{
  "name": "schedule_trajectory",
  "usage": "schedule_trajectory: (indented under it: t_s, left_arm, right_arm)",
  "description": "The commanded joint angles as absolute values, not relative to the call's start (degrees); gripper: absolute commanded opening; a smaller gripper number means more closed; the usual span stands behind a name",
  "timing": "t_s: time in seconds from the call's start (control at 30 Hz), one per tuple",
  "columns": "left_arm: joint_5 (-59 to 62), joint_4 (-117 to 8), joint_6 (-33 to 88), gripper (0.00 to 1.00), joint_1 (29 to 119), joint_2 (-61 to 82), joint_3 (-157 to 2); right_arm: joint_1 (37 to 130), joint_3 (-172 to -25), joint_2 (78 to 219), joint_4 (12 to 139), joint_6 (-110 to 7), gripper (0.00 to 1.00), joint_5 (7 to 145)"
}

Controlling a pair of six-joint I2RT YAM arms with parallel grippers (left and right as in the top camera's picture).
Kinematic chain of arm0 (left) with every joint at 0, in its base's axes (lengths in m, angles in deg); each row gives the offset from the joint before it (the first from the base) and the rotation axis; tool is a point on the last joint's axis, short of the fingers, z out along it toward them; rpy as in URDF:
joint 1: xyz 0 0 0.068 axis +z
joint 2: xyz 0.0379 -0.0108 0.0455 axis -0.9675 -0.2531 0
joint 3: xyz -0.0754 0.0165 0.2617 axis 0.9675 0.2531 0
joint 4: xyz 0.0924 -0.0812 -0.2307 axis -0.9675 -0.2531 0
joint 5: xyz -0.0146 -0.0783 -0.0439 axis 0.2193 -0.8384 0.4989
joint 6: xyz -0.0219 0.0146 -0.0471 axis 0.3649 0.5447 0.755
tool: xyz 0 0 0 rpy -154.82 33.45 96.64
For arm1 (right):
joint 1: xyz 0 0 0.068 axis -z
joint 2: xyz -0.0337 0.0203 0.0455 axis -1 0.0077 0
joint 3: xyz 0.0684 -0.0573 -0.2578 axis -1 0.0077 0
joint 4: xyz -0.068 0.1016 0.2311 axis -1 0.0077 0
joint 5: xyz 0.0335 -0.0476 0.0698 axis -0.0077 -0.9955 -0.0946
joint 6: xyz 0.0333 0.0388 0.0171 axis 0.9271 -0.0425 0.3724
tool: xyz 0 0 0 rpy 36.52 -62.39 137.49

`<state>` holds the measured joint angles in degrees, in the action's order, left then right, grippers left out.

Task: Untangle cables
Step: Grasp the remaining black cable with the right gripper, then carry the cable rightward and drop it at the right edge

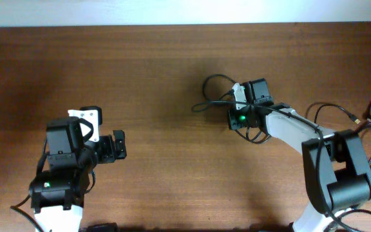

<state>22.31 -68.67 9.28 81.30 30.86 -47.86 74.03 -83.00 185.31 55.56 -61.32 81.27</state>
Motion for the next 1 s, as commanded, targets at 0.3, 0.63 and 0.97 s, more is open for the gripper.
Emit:
schedule_trajectory:
  t_s: [0.3, 0.63, 0.97]
  left_arm:
    - [21.72, -68.60, 10.02, 0.99, 81.12, 30.95, -48.27]
    - [21.72, -68.60, 10.02, 0.99, 81.12, 30.95, -48.27]
    - [21.72, -68.60, 10.04, 0.99, 81.12, 30.95, -48.27]
  right_arm:
    - [94.01, -82.94, 194.40, 43.05, -57.59, 0.04, 77.62]
    - [110.14, -88.58, 194.38, 37.79, -57.54, 0.11, 77.62]
    - [117.33, -91.68, 194.38, 39.12, -57.39, 0.72, 75.96]
